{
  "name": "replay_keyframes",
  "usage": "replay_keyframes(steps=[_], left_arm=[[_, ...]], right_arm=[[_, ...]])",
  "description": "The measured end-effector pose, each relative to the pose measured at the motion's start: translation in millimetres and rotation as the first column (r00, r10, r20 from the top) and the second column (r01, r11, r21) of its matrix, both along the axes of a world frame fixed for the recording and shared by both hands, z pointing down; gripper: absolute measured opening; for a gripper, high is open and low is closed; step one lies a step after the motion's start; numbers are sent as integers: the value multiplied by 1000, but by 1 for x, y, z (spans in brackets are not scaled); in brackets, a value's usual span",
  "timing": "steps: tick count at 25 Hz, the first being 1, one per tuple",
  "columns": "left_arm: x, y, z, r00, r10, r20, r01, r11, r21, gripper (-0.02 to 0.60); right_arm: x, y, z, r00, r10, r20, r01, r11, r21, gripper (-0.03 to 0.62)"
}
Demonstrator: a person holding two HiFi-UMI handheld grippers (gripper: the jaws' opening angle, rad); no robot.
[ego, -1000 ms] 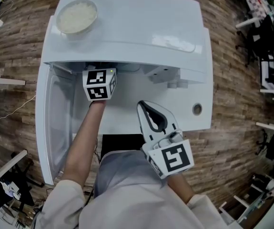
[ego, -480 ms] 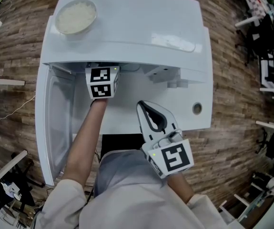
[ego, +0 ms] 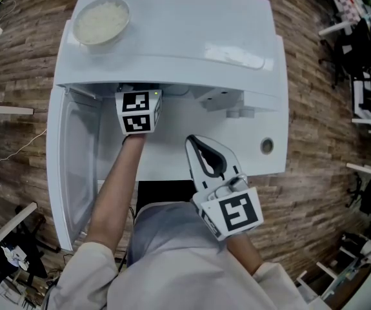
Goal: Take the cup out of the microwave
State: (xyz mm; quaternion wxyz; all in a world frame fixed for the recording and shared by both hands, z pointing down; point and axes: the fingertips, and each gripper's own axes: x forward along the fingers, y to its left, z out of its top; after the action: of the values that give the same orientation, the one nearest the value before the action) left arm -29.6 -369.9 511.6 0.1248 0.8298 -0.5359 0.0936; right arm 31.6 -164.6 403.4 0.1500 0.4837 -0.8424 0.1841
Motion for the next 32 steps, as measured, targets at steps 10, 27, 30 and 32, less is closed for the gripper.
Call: replay_keyframes(steps=[10, 27, 30, 32], left_arm=[[0, 7, -3, 1000, 2, 1, -2, 1000, 7, 69], [-6, 36, -5, 999, -27, -35, 28, 1000, 12, 67], [-7, 41, -5, 998, -37, -43, 37, 999, 10, 67], [-9, 44, -6, 998, -41, -46, 41, 999, 8, 67]], right_arm=[[4, 3, -1, 1000, 4, 3, -4, 1000, 4, 23], [4, 13, -2, 1000, -20, 1, 20, 1000, 12, 23], [5, 15, -4, 1000, -25, 1, 25, 1000, 16, 23], [5, 16, -5, 1000, -27, 3, 26, 999, 22, 23]])
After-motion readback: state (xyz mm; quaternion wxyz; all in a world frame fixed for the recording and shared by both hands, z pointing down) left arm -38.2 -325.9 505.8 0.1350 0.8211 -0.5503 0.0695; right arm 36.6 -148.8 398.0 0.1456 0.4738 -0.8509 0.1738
